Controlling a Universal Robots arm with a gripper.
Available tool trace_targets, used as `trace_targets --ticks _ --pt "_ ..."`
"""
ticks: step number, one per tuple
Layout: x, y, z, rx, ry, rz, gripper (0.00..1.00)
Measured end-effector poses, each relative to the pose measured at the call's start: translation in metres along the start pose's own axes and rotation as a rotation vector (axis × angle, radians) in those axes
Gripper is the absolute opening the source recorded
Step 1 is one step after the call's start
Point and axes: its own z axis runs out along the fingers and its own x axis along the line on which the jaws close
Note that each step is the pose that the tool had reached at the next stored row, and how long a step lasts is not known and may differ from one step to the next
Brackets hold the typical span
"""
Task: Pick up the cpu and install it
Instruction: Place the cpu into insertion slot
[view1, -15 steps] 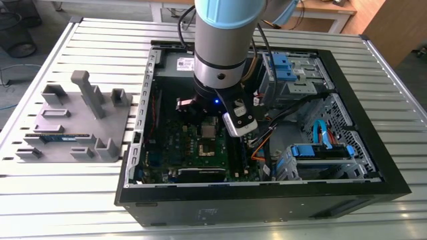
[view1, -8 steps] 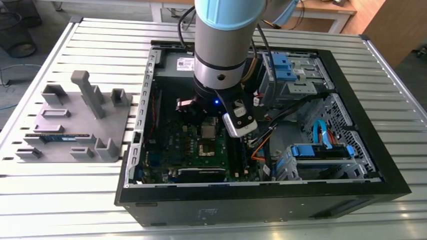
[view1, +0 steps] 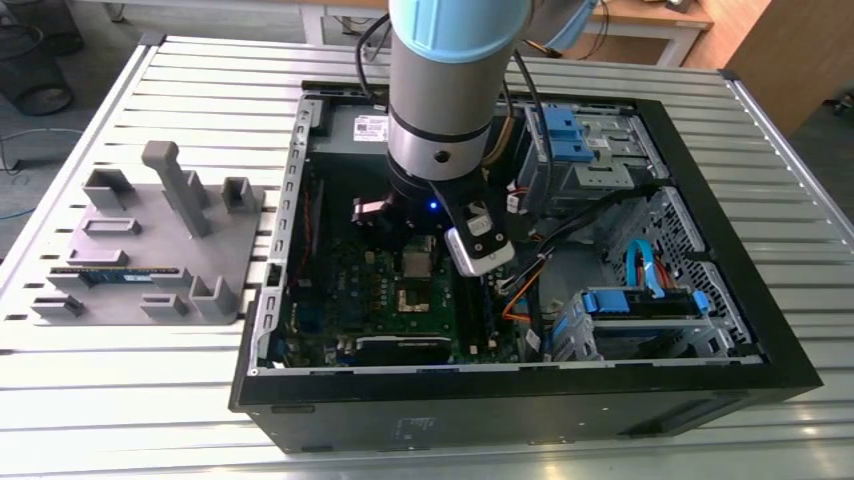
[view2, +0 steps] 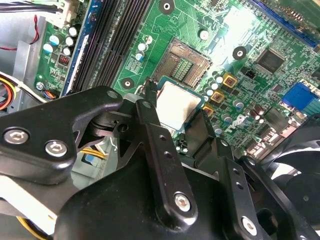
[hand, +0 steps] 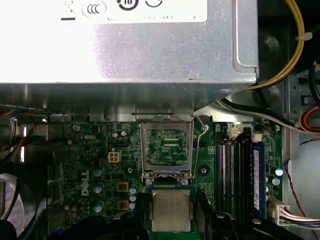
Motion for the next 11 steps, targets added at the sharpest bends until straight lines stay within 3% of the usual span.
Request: trace_targets --ticks 11 --pt "-0.0001 -0.0004 0.0019 0.0004 0.0002 0.0 0.47"
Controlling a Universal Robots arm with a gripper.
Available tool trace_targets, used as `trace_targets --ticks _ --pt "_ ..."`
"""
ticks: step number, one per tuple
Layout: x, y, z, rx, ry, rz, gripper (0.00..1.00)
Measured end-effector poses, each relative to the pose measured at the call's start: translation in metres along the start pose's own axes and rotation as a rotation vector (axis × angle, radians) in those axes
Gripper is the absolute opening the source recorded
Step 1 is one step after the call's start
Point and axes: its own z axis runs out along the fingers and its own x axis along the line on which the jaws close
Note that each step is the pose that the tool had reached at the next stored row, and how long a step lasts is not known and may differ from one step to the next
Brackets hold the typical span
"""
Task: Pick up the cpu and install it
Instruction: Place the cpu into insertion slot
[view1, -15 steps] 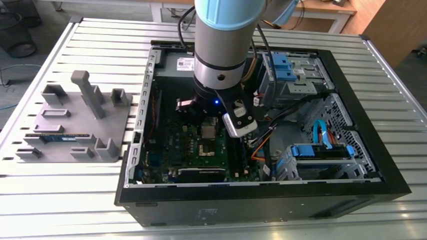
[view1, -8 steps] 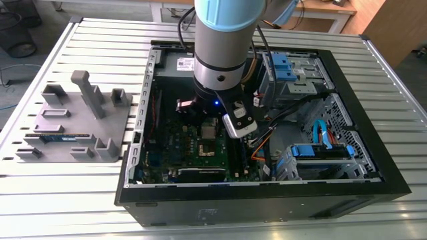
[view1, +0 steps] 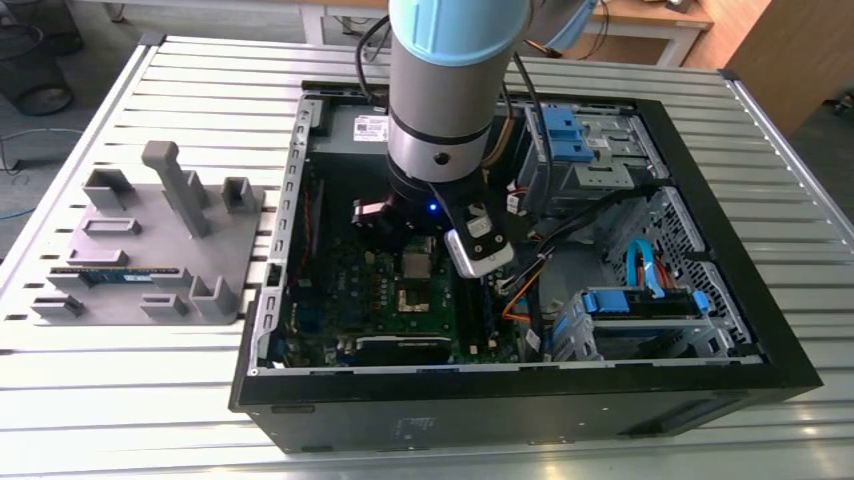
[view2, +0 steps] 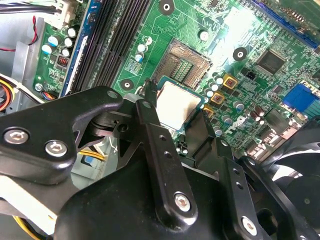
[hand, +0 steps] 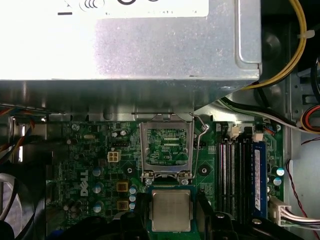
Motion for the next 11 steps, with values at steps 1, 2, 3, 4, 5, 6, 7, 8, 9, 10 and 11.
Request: trace_targets --ticks 1,2,3,4,5,6,7,8,9,10,11 --pt "0.0 0.0 0.0 -0.0001 0.0 0.0 0.47" --pt "0.0 0.0 0.0001 -0.0002 -0.0001 0.0 0.47" --pt "0.0 0.0 0.0002 -0.0003 -0.0001 0.0 0.47" --pt "0.0 0.0 0.0005 -0.0004 -0.0002 0.0 0.47" --pt "0.0 0.0 0.001 -0.0007 -0.0003 0.0 0.47" --pt "0.0 0.0 0.0011 -0.0003 -0.0002 0.0 0.47" --pt "0.0 0.0 0.0011 -0.0001 -0.0001 0.0 0.47" --pt "0.0 0.0 0.0011 -0.0001 0.0 0.0 0.47" --pt "0.0 0.0 0.0011 -0.0001 0.0 0.0 0.47" --pt "0.0 0.0 0.0013 -0.0003 -0.0001 0.0 0.47" --pt "0.0 0.0 0.0015 -0.0004 -0.0002 0.0 0.47"
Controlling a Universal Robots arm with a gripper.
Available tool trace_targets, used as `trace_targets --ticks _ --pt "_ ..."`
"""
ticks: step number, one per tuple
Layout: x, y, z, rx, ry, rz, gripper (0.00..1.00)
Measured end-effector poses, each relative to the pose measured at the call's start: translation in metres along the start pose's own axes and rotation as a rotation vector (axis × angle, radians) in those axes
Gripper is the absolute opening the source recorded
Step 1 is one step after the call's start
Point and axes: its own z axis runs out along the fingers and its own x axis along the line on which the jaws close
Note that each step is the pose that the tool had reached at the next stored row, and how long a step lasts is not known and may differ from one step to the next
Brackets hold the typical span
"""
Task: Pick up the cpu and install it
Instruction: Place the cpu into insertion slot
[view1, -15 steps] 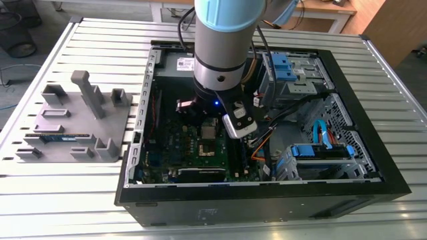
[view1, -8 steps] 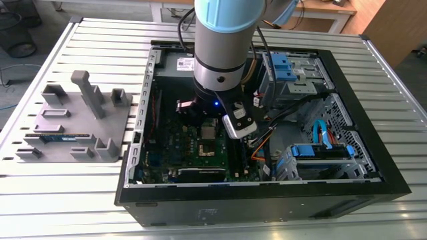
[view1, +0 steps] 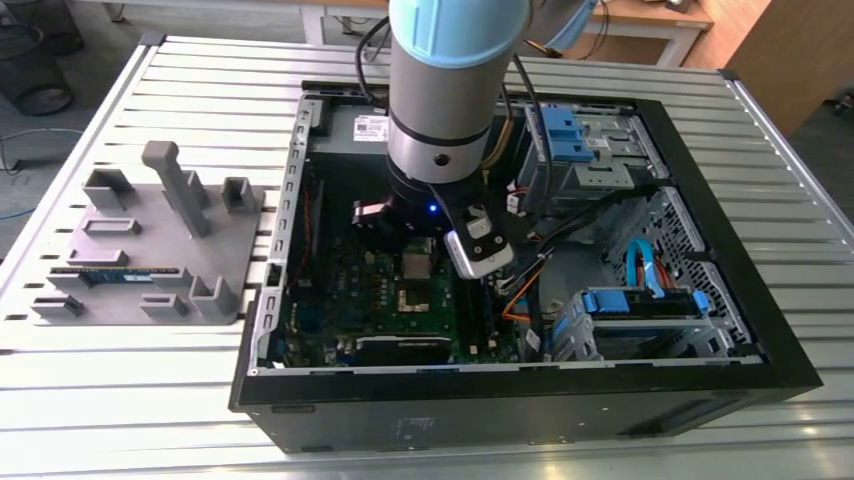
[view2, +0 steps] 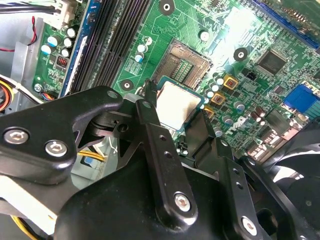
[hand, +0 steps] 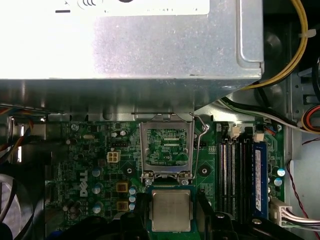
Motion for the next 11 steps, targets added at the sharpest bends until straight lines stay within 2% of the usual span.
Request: trace_targets --ticks 11 --pt "0.001 -0.0001 0.0035 0.0 0.0 0.0 0.47"
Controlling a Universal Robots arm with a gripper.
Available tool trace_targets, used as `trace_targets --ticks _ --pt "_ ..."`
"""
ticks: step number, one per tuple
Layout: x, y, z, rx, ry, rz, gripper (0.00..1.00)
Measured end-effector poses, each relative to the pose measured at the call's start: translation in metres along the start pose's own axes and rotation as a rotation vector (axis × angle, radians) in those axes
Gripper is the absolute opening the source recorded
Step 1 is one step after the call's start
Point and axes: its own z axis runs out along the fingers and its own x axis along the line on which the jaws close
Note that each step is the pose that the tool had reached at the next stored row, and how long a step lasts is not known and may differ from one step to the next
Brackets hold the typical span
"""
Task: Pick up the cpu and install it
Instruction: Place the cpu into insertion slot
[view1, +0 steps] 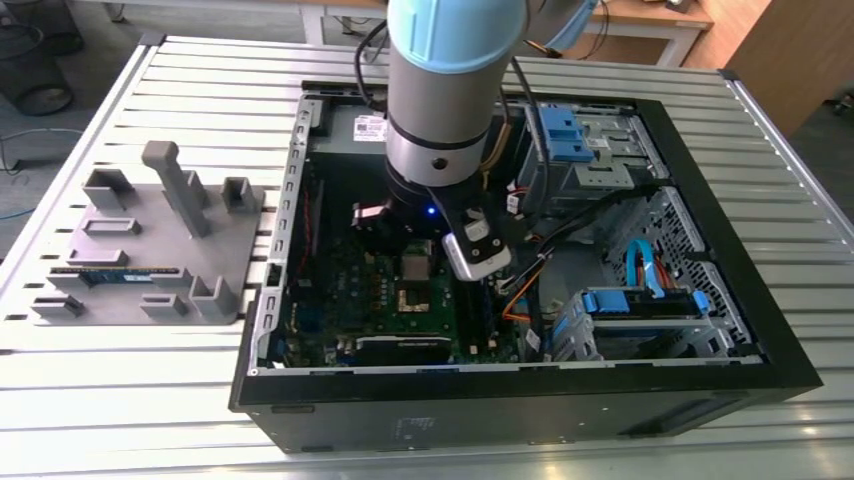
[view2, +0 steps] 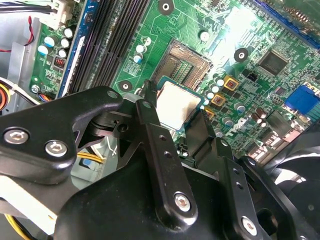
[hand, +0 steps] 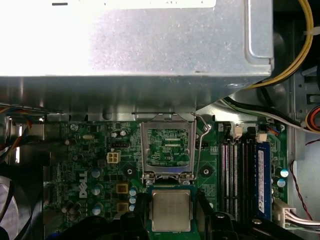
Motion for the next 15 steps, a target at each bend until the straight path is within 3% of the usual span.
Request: trace_targets --ticks 15 --pt "0.0013 -0.0037 0.008 0.0009 0.0 0.0 0.47"
